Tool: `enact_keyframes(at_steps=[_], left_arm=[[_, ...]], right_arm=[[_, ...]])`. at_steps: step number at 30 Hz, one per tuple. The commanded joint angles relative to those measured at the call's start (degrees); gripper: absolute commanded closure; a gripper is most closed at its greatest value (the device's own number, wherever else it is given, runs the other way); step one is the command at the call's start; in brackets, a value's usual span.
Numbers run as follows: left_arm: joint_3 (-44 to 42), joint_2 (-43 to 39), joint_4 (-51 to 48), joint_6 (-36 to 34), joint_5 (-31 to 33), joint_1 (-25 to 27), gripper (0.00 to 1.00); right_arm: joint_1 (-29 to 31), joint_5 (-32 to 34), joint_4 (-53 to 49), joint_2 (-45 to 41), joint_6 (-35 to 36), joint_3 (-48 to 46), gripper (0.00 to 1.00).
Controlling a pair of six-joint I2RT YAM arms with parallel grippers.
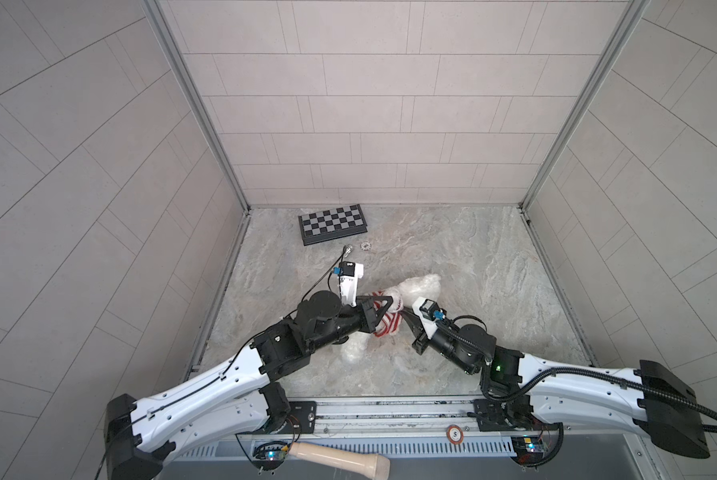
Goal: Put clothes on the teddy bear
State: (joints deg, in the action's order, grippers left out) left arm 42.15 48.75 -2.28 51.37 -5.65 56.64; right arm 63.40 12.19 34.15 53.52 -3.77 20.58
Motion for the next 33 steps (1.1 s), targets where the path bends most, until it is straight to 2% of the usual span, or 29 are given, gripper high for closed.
enact_keyframes(at_steps=[1, 6, 9, 16, 18, 22, 26, 33], left_arm=[[3.54, -2.66, 2.09, -2.04, 0.77, 0.14, 1.00], [3.28, -4.68, 0.06, -2.77, 2.56, 0.01, 1.00], [2.93, -5.31, 0.02, -2.77, 2.51, -0.30, 1.00], [2.67, -5.42, 1.67, -2.24, 0.93, -0.39, 1.00], [2.66, -5.60, 2.05, -2.24, 0.61, -0.35, 1.00], [3.00, -4.66, 2.81, -2.33, -1.45, -0.39, 1.00], [2.94, -3.93, 3.36, -2.24, -1.89, -0.39, 1.00], [3.27, -3.13, 3.13, -2.42, -1.80, -0.39, 1.00]], right_arm=[[-0.96, 4.88, -3.17, -1.99, 0.24, -2.61, 1.00], [-2.26, 3.64, -3.59, -7.04, 0.75, -5.68, 0.96], [-2.58, 3.49, -5.57, -8.58, 2.01, -6.08, 0.97], [-3.15, 7.50, -8.66, -8.31, 2.35, -6.17, 0.99], [-3.24, 9.07, -9.26, -8.15, 2.03, -6.00, 0.95], [-3.25, 5.35, -8.22, -8.84, 3.16, -5.99, 0.84], [-3.26, 0.33, -5.04, -9.90, 4.00, -6.14, 0.83], [-3.19, -6.15, -5.04, -13.48, 3.79, -5.20, 0.71]])
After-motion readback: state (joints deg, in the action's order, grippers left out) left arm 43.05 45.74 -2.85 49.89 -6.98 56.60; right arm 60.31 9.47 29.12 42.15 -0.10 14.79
